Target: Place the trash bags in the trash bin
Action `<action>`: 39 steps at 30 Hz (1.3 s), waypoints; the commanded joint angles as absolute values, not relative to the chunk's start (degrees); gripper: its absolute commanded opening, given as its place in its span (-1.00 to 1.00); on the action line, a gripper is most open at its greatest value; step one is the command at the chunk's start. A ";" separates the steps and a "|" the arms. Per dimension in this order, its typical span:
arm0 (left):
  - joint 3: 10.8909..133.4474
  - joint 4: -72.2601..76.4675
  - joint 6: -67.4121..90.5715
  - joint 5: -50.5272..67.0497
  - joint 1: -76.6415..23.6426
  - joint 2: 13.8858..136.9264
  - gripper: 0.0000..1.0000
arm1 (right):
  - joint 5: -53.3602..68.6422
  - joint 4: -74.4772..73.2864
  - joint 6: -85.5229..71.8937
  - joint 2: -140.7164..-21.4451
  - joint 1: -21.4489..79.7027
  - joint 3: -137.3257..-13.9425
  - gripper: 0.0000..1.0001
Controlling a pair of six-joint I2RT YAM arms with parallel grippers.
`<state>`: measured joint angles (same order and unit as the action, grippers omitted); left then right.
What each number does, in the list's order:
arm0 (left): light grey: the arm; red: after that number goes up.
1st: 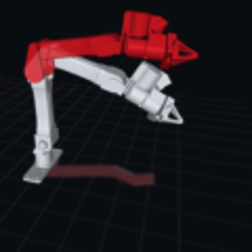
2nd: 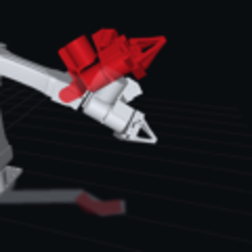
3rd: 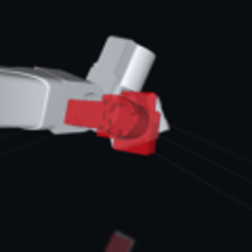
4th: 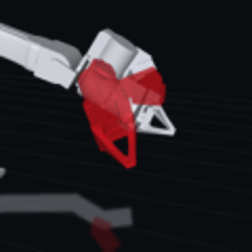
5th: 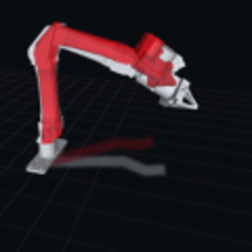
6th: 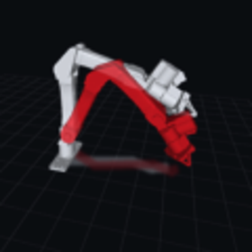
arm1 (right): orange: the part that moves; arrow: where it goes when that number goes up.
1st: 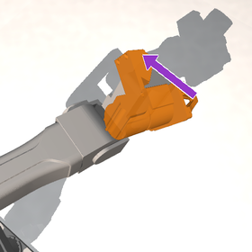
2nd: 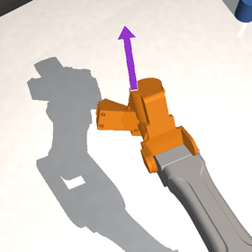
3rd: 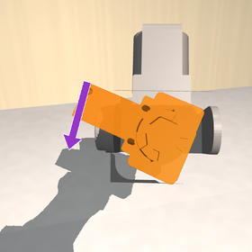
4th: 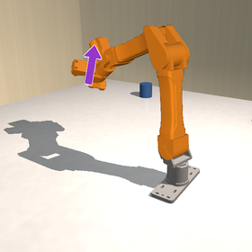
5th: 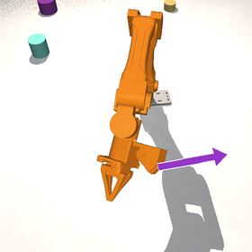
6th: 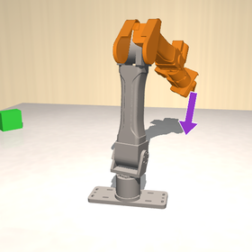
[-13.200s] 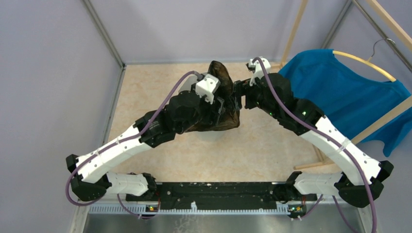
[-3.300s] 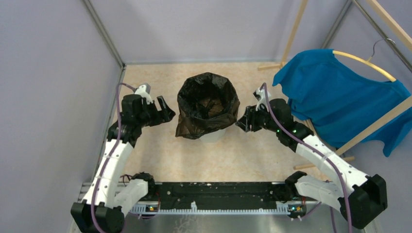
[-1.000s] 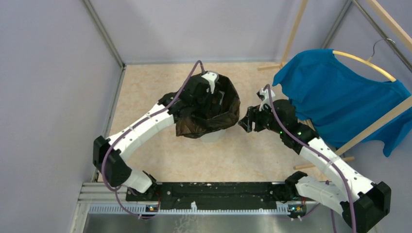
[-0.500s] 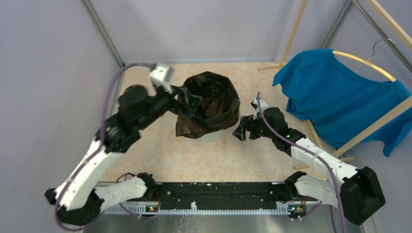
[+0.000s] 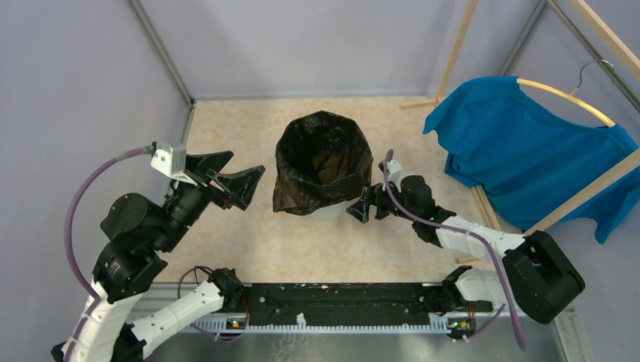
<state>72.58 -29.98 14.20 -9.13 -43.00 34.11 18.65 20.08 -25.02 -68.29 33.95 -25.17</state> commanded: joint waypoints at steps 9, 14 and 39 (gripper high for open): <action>73.21 -35.85 14.02 -12.05 -43.09 28.26 0.96 | 12.01 38.96 -16.10 -80.14 40.11 -31.03 0.97; 74.03 -38.36 13.64 -13.08 -43.11 27.19 0.96 | 13.00 41.54 -15.11 -85.91 41.55 -35.09 0.97; 84.50 -44.20 12.08 -15.60 -43.22 26.27 0.97 | 15.74 34.75 -9.68 -126.33 49.31 -82.76 0.97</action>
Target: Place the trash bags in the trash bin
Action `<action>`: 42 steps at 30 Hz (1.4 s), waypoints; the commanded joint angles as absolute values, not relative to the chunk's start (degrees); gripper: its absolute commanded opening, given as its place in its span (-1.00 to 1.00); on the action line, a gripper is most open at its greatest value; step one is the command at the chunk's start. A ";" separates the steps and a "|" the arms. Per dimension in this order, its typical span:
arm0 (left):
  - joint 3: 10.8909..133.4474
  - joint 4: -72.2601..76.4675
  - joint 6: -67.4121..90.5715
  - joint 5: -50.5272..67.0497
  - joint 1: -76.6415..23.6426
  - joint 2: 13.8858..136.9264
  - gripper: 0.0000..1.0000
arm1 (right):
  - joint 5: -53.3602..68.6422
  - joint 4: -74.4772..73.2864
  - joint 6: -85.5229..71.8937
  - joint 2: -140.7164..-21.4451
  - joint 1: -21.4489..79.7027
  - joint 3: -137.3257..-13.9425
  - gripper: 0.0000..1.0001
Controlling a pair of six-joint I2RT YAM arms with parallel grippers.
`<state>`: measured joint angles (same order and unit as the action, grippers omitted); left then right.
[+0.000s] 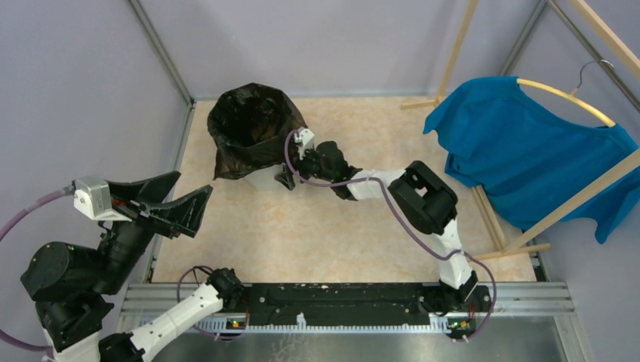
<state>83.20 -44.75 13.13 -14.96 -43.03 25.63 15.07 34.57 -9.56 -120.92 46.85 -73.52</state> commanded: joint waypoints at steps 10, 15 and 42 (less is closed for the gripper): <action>84.92 -46.07 13.89 -15.84 -43.24 27.15 0.96 | 3.31 23.91 -14.17 -150.49 54.34 -121.01 0.97; 84.95 -46.38 15.84 -15.46 -43.24 27.50 0.96 | -4.79 17.35 -16.67 -164.99 55.62 -144.95 0.94; 68.85 -34.30 19.17 -19.76 -43.24 28.51 0.96 | -20.81 -22.74 -12.62 -62.86 55.16 -65.74 0.97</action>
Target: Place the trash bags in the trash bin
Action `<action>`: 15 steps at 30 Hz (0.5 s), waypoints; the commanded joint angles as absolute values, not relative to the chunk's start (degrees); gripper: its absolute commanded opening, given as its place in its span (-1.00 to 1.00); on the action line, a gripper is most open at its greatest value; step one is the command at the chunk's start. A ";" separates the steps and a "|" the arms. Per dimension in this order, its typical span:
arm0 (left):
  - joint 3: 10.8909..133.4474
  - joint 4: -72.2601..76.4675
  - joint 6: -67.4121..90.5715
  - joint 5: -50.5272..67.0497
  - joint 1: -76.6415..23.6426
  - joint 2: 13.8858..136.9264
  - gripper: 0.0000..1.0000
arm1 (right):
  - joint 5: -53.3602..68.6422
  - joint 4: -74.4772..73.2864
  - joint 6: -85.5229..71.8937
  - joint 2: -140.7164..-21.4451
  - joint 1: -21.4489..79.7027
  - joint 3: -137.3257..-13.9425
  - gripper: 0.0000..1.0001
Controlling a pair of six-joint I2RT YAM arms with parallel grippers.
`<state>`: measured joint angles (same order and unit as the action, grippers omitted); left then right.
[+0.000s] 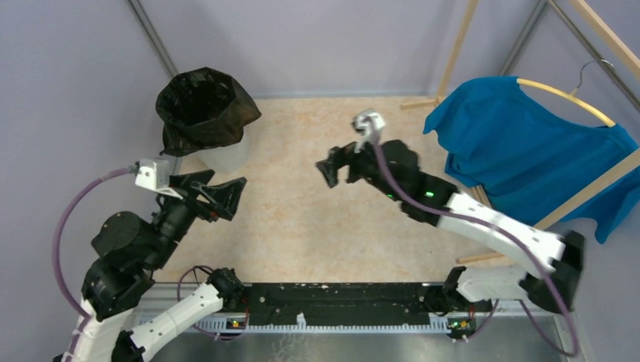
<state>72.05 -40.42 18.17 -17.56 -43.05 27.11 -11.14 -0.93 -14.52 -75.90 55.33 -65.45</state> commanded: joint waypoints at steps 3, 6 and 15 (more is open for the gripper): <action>66.46 -30.84 20.13 -19.32 -43.24 29.53 0.97 | -23.23 -34.26 -13.60 -53.65 55.20 -71.25 0.97; 65.52 -27.94 20.26 -18.65 -43.29 31.73 0.96 | -23.06 -39.95 -13.95 -47.90 55.22 -77.65 0.97; 68.60 -26.57 21.70 -20.02 -43.24 37.26 0.97 | -23.11 -39.31 -5.97 -38.50 55.13 -88.12 0.97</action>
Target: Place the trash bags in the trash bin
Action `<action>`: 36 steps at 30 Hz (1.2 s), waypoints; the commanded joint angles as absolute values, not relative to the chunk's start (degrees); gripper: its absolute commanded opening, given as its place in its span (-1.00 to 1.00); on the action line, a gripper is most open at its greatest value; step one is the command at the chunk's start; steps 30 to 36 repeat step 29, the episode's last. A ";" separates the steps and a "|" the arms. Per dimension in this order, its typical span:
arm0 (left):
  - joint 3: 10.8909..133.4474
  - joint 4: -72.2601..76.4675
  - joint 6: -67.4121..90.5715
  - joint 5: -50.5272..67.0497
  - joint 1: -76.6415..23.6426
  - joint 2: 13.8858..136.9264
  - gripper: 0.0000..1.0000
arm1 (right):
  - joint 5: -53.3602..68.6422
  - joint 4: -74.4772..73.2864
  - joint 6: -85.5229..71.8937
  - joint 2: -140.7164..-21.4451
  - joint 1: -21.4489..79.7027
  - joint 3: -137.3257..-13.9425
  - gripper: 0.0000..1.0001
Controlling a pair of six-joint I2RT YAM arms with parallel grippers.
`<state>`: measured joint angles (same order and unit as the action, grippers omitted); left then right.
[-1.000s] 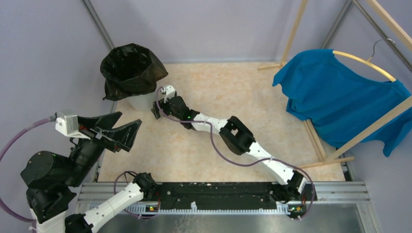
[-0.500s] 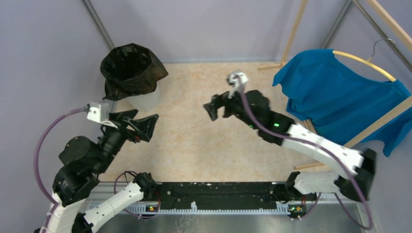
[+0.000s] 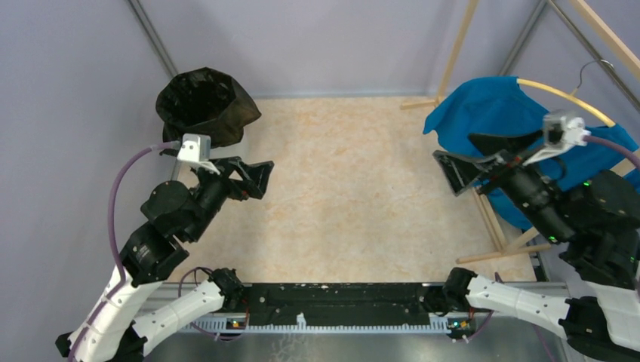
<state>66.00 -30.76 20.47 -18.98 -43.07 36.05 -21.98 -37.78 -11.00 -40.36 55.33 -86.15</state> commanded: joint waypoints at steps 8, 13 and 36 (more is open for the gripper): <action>69.89 -26.08 23.62 -20.98 -43.24 37.44 0.96 | -24.66 -38.58 -3.53 -36.60 55.19 -87.33 0.97; 70.32 -26.79 24.08 -21.77 -43.24 37.23 0.97 | -24.53 -36.89 -3.97 -34.36 55.20 -84.45 0.97; 69.22 -27.42 24.17 -21.70 -43.24 36.64 0.96 | -23.13 -34.25 -5.67 -32.85 55.17 -82.76 0.97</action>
